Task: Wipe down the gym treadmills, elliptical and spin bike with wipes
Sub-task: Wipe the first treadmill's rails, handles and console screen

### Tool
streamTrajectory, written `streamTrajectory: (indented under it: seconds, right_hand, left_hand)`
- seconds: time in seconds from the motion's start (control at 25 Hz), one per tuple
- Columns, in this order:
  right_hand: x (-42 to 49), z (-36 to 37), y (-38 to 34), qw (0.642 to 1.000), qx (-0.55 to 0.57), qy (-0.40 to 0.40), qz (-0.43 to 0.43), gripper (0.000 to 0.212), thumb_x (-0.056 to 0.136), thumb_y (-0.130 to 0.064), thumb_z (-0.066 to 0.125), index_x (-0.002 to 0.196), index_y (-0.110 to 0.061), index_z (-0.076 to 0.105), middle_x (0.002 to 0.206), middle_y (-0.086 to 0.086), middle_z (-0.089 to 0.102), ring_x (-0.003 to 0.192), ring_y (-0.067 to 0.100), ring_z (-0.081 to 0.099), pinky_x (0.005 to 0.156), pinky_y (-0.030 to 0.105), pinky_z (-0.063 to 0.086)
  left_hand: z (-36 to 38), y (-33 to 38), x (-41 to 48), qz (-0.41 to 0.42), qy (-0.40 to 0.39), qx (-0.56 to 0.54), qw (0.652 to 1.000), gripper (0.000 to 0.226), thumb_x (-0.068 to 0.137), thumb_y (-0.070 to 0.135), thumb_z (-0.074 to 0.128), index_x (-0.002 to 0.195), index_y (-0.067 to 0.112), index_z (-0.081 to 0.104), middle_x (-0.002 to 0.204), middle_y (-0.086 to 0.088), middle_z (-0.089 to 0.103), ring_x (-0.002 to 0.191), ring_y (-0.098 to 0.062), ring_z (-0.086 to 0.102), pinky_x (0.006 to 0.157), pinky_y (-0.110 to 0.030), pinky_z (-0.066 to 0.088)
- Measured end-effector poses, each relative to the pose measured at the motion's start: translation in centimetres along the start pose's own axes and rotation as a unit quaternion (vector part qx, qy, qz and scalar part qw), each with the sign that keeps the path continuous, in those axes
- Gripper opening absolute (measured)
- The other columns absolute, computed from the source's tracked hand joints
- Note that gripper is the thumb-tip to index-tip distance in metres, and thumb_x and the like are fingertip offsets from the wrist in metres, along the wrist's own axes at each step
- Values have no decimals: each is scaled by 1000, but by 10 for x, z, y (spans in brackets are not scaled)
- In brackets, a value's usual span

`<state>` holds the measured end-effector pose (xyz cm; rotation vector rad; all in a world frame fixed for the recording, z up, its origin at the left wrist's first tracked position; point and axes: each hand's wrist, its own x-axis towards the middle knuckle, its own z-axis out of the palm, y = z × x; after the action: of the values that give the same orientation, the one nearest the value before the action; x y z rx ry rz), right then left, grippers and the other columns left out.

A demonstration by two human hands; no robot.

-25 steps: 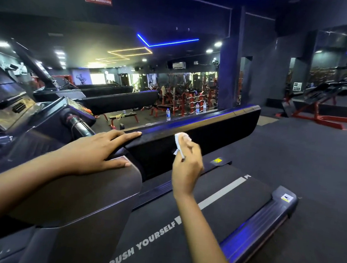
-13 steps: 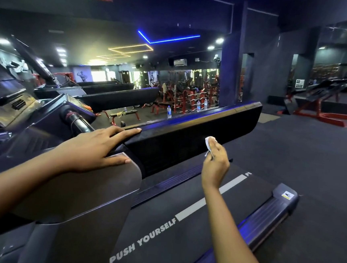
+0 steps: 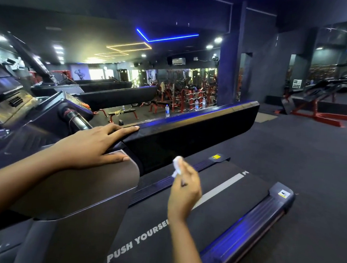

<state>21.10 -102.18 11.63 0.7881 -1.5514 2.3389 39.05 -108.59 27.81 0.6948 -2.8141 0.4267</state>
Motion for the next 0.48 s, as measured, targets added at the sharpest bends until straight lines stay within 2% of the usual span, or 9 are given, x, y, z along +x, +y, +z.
streamTrajectory:
  seconds: [0.08, 0.12, 0.2, 0.28, 0.36, 0.48]
  right_hand:
    - [53, -11, 14, 996, -20, 75, 43, 36, 77, 4, 53, 102, -10, 73, 96, 5, 68, 83, 1, 60, 76, 1, 40]
    - [80, -14, 18, 995, -35, 84, 51, 36, 78, 8, 53, 104, -8, 72, 100, 8, 68, 87, 10, 63, 79, 4, 43]
    - [112, -7, 20, 996, -56, 44, 44, 33, 83, 10, 54, 108, -5, 70, 105, 12, 67, 88, 22, 65, 79, 10, 47]
    - [107, 9, 13, 998, -56, 10, 31, 28, 85, 7, 56, 108, -2, 69, 102, 14, 67, 82, 21, 64, 73, 6, 45]
    - [78, 22, 1, 998, -49, 18, 21, 25, 83, 6, 59, 104, -1, 70, 94, 14, 68, 79, 22, 65, 72, 13, 46]
    - [20, 30, -16, 999, -36, 16, -31, 30, 76, 6, 59, 102, -4, 71, 87, 11, 67, 75, 14, 60, 71, 8, 41]
  left_hand:
    - [1, -1, 1, 1, -2, -6, 1000, 97, 52, 95, -13, 140, 54, -9, 146, 9, 32, 128, -14, 43, 89, -30, 42]
    - [0, -1, 2, 1, -3, -9, 1000, 96, 52, 95, -13, 139, 55, -9, 146, 9, 32, 128, -14, 43, 89, -30, 43]
    - [0, -1, 2, 2, -6, -10, 1000, 94, 51, 95, -13, 137, 57, -11, 147, 8, 31, 128, -15, 42, 89, -30, 42]
    - [-1, 0, 2, 2, -6, -11, 1000, 94, 50, 95, -14, 136, 57, -12, 147, 9, 31, 129, -15, 42, 87, -29, 41]
    - [-1, 0, 2, 1, -7, -10, 1000, 94, 50, 95, -14, 136, 56, -13, 147, 10, 30, 129, -13, 41, 85, -27, 39]
    - [-1, 1, 2, -1, -5, -5, 1000, 96, 49, 94, -15, 137, 54, -14, 147, 10, 30, 129, -13, 41, 83, -24, 36]
